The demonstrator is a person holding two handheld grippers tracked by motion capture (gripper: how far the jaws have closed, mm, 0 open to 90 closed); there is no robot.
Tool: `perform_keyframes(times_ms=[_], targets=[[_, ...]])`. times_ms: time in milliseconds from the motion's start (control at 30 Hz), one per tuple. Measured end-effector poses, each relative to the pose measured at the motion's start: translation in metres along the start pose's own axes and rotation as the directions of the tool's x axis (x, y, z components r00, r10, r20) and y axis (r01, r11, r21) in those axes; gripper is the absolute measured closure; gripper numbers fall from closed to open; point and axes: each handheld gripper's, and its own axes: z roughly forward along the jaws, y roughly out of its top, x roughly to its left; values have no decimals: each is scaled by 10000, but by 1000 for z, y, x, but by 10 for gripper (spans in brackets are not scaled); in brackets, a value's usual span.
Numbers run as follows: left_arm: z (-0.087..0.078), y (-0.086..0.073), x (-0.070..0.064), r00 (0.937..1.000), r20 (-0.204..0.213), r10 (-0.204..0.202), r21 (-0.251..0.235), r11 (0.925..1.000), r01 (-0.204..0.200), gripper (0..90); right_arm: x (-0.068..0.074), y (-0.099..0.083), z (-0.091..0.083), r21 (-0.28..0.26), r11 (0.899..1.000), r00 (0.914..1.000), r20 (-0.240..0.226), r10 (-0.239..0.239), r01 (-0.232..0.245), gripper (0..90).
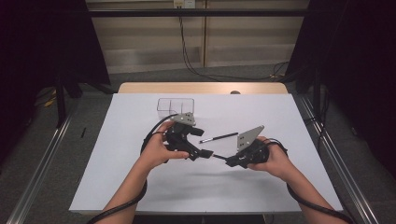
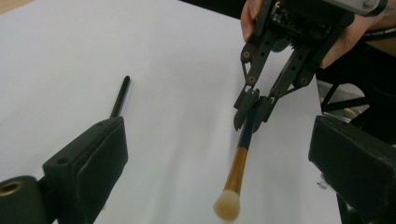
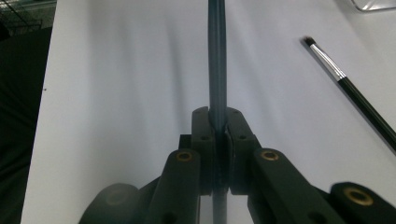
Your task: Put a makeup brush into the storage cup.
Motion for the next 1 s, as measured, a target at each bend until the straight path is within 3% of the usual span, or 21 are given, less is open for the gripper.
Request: perform_keyframes(times_ms=[133, 167, 367, 567, 1000], targets=[[-2, -4, 0, 9999, -144, 72, -427, 9991, -78, 38, 0, -1, 0, -121, 9999, 10000, 47, 72, -72, 849], [-2, -5, 0, 9998, -182, -69, -572, 9983, 58, 38, 0, -1, 0, -153, 9999, 10000, 44, 78, -78, 849], [-8, -11, 1, 9993, -362, -64, -1434, 9897, 11, 37, 0, -2, 0, -391, 9992, 9999, 110, 127, -122, 849], [-8, -16, 2, 9986, -512, -166, -1866, 9824, 67, 37, -1, -3, 1, -555, 9983, 9998, 131, 159, -151, 849], [-13, -20, 6, 9977, -554, -381, -2076, 9779, 258, 33, -1, -4, 0, -1286, 9904, 9982, 251, 547, -511, 849]])
